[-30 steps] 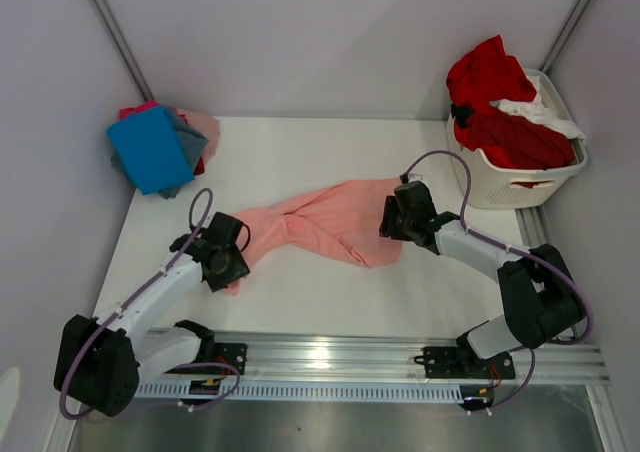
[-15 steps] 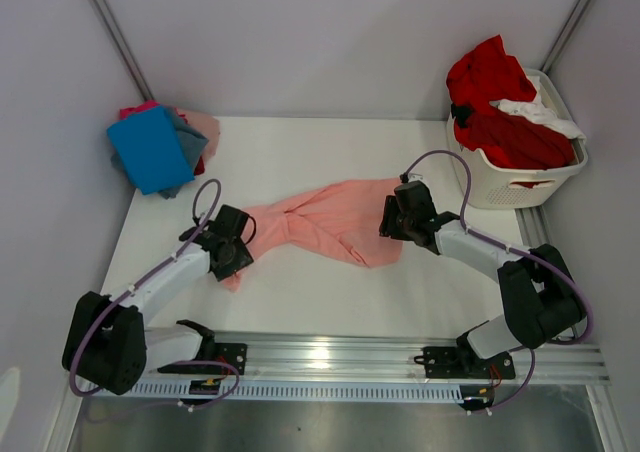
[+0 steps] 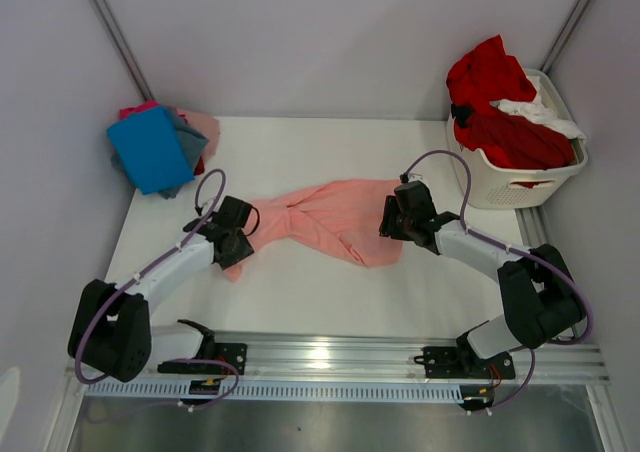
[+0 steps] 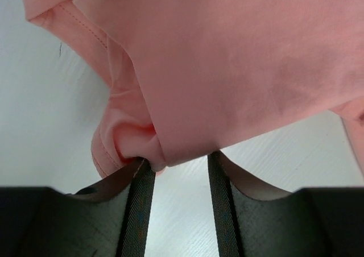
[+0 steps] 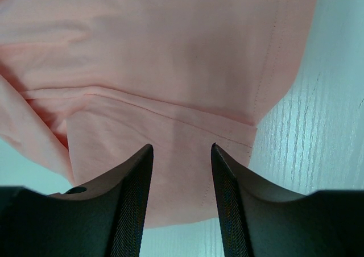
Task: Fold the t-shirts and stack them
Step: Flatten out the tshirt
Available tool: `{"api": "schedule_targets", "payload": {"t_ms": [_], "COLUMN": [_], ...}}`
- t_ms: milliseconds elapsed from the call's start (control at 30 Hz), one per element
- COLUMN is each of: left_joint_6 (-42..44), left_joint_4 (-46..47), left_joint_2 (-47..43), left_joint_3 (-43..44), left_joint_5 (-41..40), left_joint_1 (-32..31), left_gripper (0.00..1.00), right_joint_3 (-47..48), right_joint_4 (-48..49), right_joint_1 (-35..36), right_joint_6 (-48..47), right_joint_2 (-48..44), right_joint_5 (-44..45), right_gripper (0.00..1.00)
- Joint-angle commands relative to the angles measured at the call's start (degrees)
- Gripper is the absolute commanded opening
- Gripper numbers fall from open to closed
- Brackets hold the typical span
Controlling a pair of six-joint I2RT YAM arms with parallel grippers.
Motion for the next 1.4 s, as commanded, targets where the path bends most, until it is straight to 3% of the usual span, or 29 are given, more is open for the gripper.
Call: {"api": "schedule_targets", "payload": {"t_ms": [0,200,833,1367], "left_joint_6": [1.4,1.8,1.8,0.7], "left_joint_4": [1.7,5.4,-0.7,4.9], "left_joint_2": [-3.0,-6.2,-11.4,-0.3], "left_joint_3": [1.8,0.0,-4.8,-3.6], "left_joint_5": [2.0,5.8,11.2,6.3], "left_joint_1": [-0.5,-1.8,-2.9,-3.3], "left_gripper": [0.45,0.45,0.41,0.42], "right_joint_3": [-0.1,-0.1,0.2,0.1], "right_joint_4": [1.4,1.5,0.9,0.8], "right_joint_1": [0.1,0.0,0.1,0.4], "right_joint_6": [-0.7,-0.6,-0.7,-0.7], "right_joint_2": [-0.2,-0.1,-0.6,-0.6], "right_joint_5": [0.7,0.5,0.9,0.6], "right_gripper": [0.49,0.49,0.49,0.49]}}
